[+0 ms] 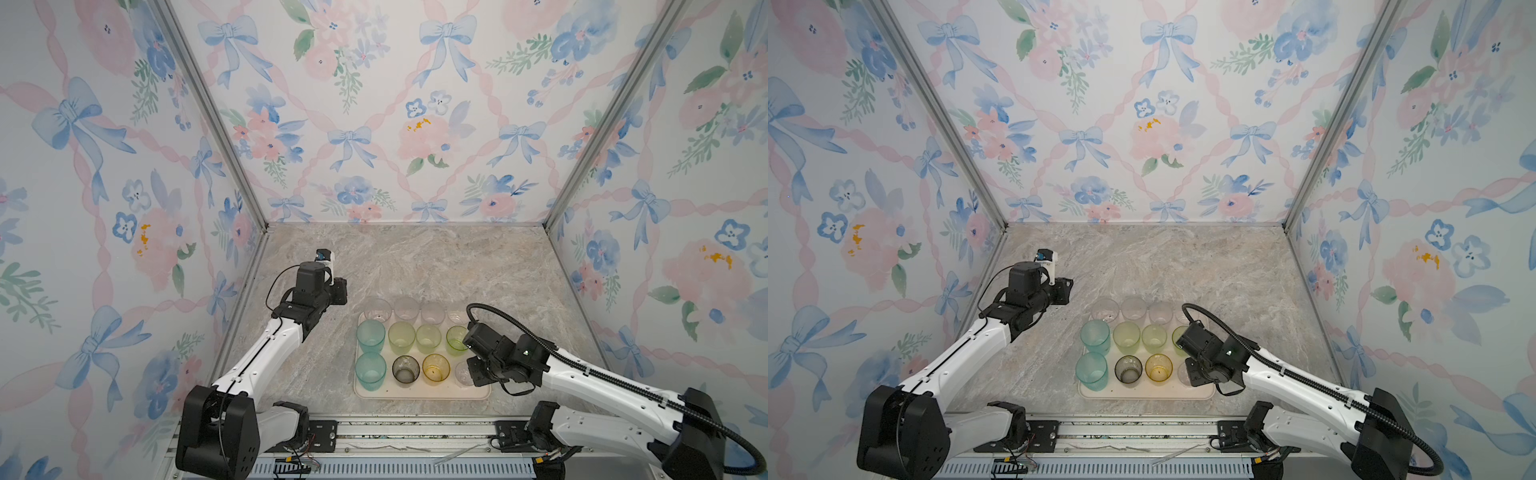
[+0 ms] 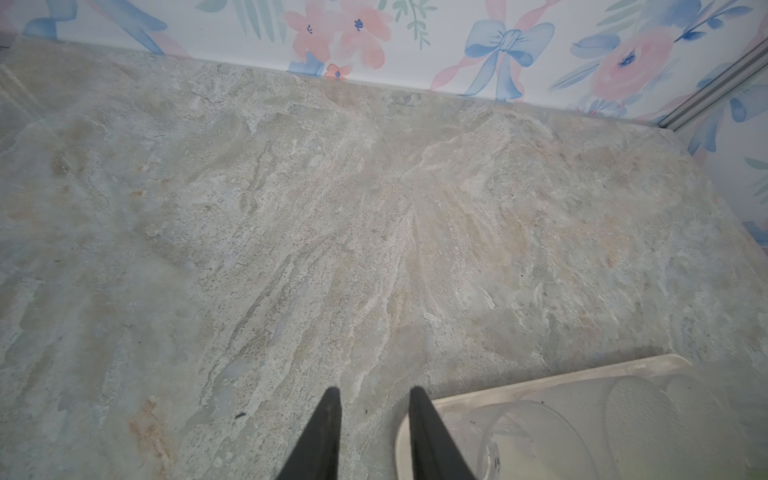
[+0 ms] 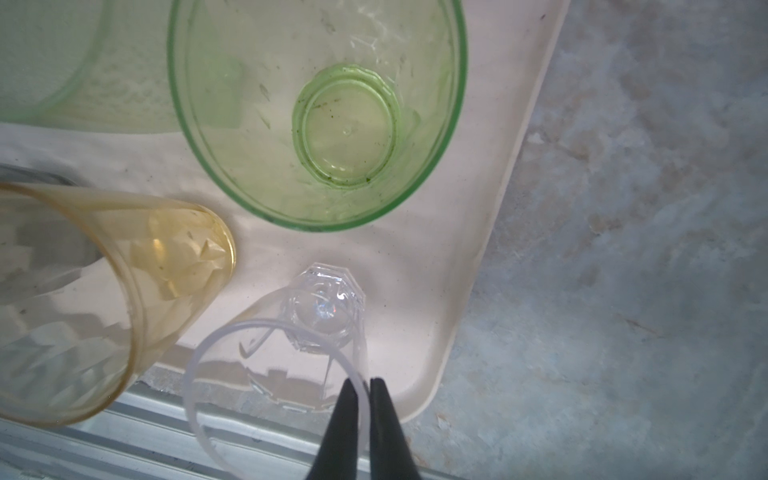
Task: Place the glasses into the tray
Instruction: 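Lower the clear glass onto the tray and open the right gripper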
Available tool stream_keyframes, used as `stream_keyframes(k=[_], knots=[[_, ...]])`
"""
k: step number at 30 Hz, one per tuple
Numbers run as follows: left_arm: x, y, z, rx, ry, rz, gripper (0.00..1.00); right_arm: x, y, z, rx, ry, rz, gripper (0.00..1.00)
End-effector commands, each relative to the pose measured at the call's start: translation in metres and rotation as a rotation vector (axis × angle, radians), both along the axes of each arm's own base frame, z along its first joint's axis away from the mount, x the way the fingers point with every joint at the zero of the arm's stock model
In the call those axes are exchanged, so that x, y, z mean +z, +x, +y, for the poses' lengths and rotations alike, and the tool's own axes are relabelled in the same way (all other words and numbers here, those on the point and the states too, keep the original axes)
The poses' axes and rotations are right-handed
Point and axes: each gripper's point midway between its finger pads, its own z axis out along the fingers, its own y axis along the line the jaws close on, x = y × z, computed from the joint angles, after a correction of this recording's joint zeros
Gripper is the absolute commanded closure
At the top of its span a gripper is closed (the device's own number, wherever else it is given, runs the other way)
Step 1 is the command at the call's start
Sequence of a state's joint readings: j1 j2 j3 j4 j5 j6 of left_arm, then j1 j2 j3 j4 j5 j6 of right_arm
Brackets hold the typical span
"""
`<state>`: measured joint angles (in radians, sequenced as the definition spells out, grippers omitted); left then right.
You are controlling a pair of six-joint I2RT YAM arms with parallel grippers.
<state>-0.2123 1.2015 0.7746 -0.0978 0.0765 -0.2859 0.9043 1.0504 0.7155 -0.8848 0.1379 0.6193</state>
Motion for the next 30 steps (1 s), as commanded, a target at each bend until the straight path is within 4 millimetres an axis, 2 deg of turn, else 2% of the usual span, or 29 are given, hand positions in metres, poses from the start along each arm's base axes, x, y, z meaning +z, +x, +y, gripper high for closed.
stream_keyframes(k=[1,4,6,10,13,18,22,23,26,27,30], knots=[[-0.003,0.002,0.001,0.004,-0.011,0.004,0.69,-0.003,0.0,-0.004,0.011,-0.018,0.009,0.87],[-0.003,0.003,0.001,0.003,-0.009,0.004,0.69,-0.001,0.001,-0.004,0.011,-0.016,0.007,0.8],[-0.004,0.003,0.001,0.005,-0.006,0.004,0.69,0.003,0.002,-0.004,0.012,-0.014,-0.002,0.69],[-0.002,0.003,0.003,0.01,-0.002,0.0,0.69,0.015,0.008,-0.005,0.011,-0.02,-0.032,0.61],[-0.001,0.004,0.005,0.019,0.004,-0.009,0.69,0.037,0.021,-0.008,0.001,-0.028,-0.1,0.55],[0.006,0.009,0.013,0.047,0.024,-0.047,0.69,0.094,0.06,-0.022,-0.094,0.007,-0.304,0.46],[0.013,0.019,0.034,0.127,0.093,-0.124,0.65,0.133,0.097,-0.048,-0.201,0.037,-0.468,0.42],[0.005,0.019,0.045,0.176,0.124,-0.126,0.62,0.142,0.107,-0.058,-0.243,0.034,-0.512,0.41],[-0.003,0.022,0.065,0.252,0.171,-0.167,0.56,0.16,0.131,-0.089,-0.355,0.031,-0.635,0.41],[-0.007,0.022,0.07,0.271,0.182,-0.173,0.48,0.164,0.136,-0.098,-0.384,0.028,-0.67,0.41],[-0.023,0.022,0.085,0.322,0.257,-0.181,0.44,0.171,0.146,-0.127,-0.476,-0.006,-0.762,0.41]])
